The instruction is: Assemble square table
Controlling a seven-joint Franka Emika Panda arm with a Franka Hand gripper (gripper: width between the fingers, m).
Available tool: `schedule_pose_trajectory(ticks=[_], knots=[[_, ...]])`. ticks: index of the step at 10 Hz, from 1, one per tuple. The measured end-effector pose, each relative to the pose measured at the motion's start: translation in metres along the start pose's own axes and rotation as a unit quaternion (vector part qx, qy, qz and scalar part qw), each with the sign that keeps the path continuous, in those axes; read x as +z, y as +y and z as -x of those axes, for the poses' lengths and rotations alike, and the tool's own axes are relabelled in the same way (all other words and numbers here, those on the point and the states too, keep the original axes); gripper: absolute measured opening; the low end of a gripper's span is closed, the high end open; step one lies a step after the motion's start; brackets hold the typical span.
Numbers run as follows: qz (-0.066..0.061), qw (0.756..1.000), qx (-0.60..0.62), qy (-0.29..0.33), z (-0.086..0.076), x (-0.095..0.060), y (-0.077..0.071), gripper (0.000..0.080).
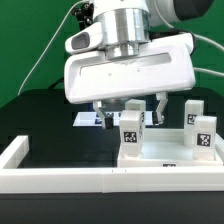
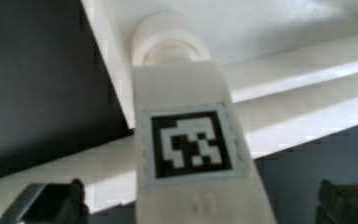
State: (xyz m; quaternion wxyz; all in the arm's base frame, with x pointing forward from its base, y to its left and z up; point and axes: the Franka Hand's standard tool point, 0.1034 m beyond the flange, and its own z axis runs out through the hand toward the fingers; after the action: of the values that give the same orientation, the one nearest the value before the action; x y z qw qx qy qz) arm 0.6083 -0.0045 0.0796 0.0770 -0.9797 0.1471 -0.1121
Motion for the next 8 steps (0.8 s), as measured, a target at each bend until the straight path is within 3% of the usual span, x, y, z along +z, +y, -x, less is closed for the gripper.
schedule_pose_trajectory(ticks=[2, 3, 4, 5, 8], knots=[[-0.006, 0.998, -0.001, -0.057, -0.006, 0.004, 0.002, 0.0649], [-0.007, 0.995, -0.003, -0.098, 0.0, 0.006, 0.004, 0.0649], [-0.005, 0.991, -0.006, -0.131, -0.003, 0.004, 0.007, 0.0649], [0.005, 0.985, -0.015, -0.172, -0.005, 0.002, 0.015, 0.0649], [0.007, 0.986, -0.014, -0.163, -0.008, 0.004, 0.016, 0.0649]])
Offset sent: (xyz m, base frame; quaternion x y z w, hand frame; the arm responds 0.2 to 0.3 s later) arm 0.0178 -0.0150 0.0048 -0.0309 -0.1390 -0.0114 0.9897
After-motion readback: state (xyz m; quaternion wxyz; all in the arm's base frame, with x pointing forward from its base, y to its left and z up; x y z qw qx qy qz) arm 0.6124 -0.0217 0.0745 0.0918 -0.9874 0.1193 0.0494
